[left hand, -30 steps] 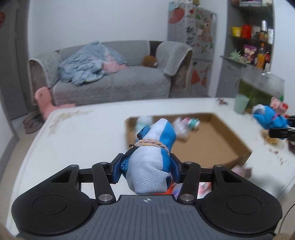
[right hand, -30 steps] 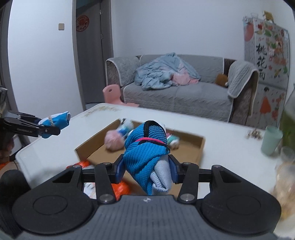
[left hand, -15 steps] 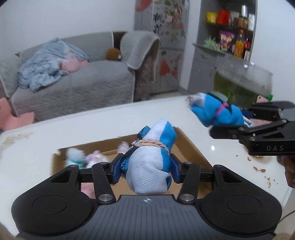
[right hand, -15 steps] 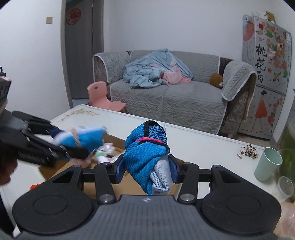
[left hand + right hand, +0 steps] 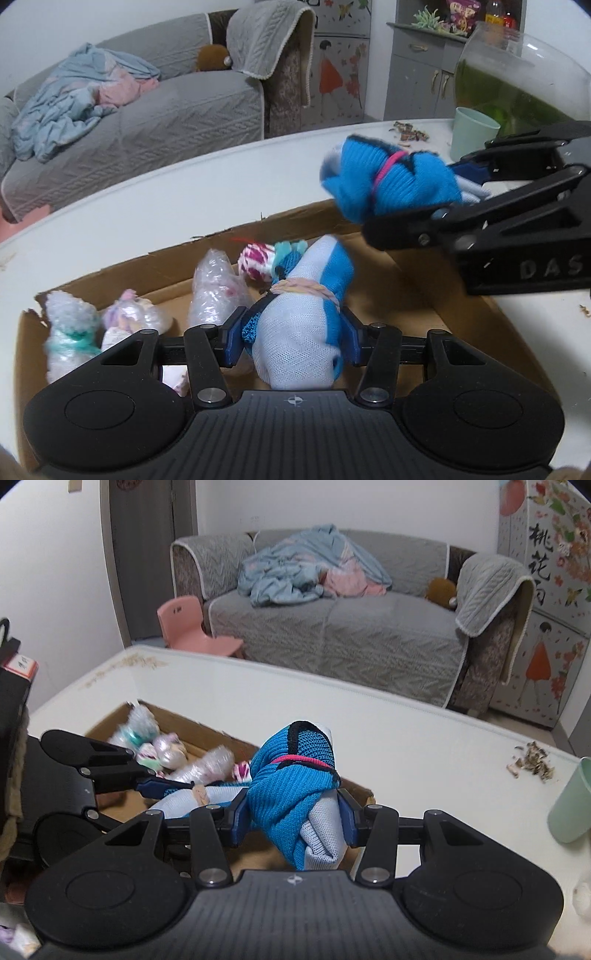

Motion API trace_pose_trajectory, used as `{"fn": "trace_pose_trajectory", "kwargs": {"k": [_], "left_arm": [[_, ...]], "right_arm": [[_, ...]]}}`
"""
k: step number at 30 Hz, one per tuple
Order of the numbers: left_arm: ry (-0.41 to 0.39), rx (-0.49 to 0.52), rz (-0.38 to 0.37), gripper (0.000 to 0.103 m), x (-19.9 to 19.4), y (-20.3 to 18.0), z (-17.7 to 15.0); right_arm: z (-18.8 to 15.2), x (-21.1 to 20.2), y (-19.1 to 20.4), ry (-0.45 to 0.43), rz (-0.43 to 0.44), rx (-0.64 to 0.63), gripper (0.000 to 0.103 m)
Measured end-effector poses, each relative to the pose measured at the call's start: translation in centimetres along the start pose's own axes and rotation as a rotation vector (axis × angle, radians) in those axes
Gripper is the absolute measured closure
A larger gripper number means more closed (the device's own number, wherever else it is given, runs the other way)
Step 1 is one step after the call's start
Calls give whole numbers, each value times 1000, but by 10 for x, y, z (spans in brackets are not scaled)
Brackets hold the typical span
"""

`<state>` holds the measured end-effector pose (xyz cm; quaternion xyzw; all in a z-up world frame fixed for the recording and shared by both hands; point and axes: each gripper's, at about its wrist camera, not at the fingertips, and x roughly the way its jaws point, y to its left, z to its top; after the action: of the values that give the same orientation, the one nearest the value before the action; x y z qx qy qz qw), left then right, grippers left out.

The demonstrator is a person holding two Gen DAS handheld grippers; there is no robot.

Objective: Organize objects
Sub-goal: 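Lower both socks into the tray and open both tools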

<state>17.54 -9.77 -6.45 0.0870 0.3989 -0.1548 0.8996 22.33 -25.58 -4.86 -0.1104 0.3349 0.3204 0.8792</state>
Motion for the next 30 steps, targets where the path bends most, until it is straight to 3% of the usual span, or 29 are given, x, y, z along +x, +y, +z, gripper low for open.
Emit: {"fn": "trace_pose_trajectory", "kwargs": {"k": [10, 25, 30], "left_arm": [[51, 19, 21, 45, 16, -5, 3], [60, -49, 69, 45, 16, -5, 8], [66, -40, 63, 39, 17, -1, 7]], "right_arm": [[-6, 18, -5, 84, -12, 13, 58], [-1, 12, -5, 106, -47, 109, 58], [6, 11, -4, 132, -29, 115, 48]]}}
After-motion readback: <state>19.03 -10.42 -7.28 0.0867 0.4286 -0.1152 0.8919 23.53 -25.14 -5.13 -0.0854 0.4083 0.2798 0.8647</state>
